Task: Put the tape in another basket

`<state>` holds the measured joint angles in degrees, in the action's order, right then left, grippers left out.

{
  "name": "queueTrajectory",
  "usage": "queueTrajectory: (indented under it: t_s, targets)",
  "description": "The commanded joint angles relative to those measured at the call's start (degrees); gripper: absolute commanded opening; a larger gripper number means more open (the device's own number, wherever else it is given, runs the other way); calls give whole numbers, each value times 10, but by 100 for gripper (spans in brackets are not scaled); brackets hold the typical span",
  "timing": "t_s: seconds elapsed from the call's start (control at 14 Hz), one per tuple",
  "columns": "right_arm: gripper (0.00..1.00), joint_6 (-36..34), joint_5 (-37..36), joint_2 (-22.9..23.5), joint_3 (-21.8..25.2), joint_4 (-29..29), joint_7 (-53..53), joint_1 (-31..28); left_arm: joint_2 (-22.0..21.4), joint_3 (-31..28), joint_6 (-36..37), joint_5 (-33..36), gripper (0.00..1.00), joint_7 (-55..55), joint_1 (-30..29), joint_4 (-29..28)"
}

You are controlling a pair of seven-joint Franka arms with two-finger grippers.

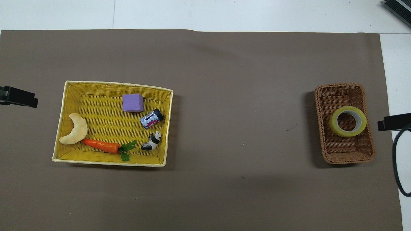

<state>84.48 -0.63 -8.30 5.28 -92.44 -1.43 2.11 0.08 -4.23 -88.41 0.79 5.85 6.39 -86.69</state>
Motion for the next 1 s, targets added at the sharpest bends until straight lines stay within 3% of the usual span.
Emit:
queueTrajectory:
  t_s: [0.0,0.93]
  targets:
    - [100,14,-24,-8,-2,-12,-16,-4,-4,4,-6,4,100,6,-8,-1]
    - [100,9,-6,-5,4,-5,-7,-9,-4,4,-6,4,100,6,-8,-1]
